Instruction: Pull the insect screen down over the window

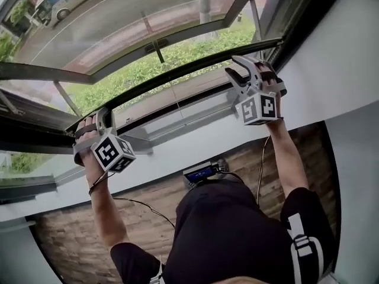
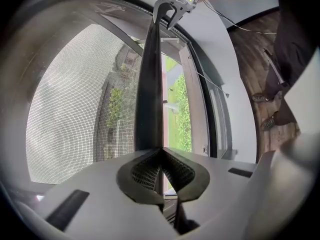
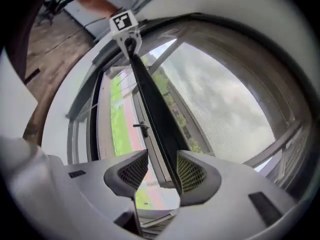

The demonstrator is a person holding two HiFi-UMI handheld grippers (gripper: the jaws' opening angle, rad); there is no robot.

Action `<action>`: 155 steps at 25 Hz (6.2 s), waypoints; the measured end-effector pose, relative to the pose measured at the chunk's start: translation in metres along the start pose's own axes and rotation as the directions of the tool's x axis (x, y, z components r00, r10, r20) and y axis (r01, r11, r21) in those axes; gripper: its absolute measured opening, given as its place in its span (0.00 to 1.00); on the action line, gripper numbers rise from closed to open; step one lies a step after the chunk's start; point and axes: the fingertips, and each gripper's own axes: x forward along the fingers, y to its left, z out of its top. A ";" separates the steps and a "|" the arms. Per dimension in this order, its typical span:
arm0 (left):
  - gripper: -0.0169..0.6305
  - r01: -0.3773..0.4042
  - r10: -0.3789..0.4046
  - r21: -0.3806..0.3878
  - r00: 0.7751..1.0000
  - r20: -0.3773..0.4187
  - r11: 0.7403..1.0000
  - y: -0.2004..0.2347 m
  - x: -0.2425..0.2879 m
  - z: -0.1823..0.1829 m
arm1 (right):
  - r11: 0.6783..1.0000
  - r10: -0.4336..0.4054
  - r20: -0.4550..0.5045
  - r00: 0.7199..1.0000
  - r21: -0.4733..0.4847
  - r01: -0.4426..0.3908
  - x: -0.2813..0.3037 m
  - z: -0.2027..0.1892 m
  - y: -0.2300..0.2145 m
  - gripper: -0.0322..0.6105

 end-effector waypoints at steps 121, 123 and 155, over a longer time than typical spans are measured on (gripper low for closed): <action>0.05 0.139 -0.139 -0.051 0.990 0.001 0.989 -0.207 0.134 -0.010 | 0.832 0.371 -0.415 0.831 -0.248 -0.496 0.069 -0.118 0.219 0.06; 0.05 0.132 -0.132 -0.047 0.991 0.001 0.990 -0.206 0.133 -0.010 | 0.831 0.357 -0.422 0.834 -0.264 -0.489 0.068 -0.118 0.218 0.06; 0.11 0.758 0.294 -0.600 0.653 0.698 -0.257 -0.218 -0.015 0.037 | -0.216 -0.072 0.413 0.908 0.882 -0.418 -0.106 -0.031 0.211 0.09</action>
